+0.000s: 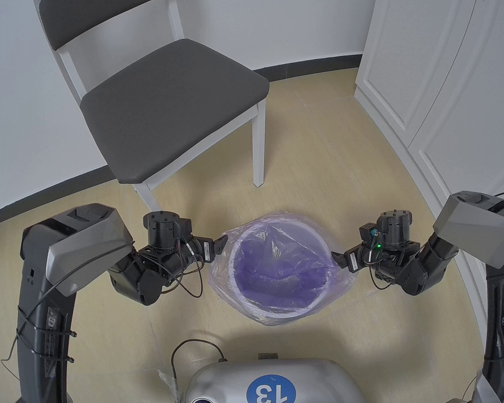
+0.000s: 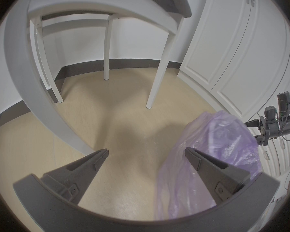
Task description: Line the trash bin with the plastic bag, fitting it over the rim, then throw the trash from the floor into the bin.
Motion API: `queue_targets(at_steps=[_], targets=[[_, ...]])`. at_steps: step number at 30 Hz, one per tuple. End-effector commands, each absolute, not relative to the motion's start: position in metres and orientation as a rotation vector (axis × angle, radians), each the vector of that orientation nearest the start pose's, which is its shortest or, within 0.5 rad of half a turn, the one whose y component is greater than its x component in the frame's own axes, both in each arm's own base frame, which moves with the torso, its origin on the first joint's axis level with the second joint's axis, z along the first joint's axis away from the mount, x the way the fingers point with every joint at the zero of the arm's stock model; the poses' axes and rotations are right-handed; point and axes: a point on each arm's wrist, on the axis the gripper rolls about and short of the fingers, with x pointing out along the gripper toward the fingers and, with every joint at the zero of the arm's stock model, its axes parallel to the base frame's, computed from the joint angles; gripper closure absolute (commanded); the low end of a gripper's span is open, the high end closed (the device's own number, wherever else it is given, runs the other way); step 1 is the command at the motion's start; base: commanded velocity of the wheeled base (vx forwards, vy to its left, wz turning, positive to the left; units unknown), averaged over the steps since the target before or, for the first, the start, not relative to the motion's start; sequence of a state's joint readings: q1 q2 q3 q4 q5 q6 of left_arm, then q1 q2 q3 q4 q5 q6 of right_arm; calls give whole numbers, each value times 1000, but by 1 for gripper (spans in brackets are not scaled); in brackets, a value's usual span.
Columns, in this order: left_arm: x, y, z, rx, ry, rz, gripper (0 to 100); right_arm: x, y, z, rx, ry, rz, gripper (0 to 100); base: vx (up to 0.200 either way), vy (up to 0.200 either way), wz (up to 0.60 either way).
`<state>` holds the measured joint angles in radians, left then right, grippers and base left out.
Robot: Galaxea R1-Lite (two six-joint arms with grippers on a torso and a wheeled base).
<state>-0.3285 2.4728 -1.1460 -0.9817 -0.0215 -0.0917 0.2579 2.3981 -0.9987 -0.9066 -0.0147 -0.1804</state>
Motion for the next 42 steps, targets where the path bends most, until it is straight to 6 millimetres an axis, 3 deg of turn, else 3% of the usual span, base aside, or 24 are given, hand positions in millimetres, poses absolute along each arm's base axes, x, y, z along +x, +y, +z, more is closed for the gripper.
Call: queue_targets(at_steps=[1, 15, 27, 30, 32, 37, 40, 42], targets=[[437, -140, -22, -36, 387, -308, 0, 414, 104, -21, -242, 495, 274, 0, 0, 0, 0], [439, -144, -48, -28, 431, -314, 0, 432, 102, -53, -247, 575, 267, 0, 0, 0, 0], [440, -145, -42, -31, 414, -311, 0, 436, 102, -58, -216, 568, 283, 0, 0, 0, 0], [438, -144, -30, -33, 397, -303, 0, 436, 103, -49, -165, 550, 266, 0, 0, 0, 0], [433, -142, -14, -43, 381, -303, 0, 436, 102, -23, -134, 510, 254, 0, 0, 0, 0], [406, -136, 6, -34, 409, -315, 0, 420, 94, 11, -128, 476, 232, 0, 0, 0, 0], [399, -137, 8, -32, 418, -322, 0, 412, 92, 17, -129, 479, 231, 0, 0, 0, 0], [386, -136, 10, -25, 408, -322, 0, 394, 86, 20, -134, 490, 224, 0, 0, 0, 0]])
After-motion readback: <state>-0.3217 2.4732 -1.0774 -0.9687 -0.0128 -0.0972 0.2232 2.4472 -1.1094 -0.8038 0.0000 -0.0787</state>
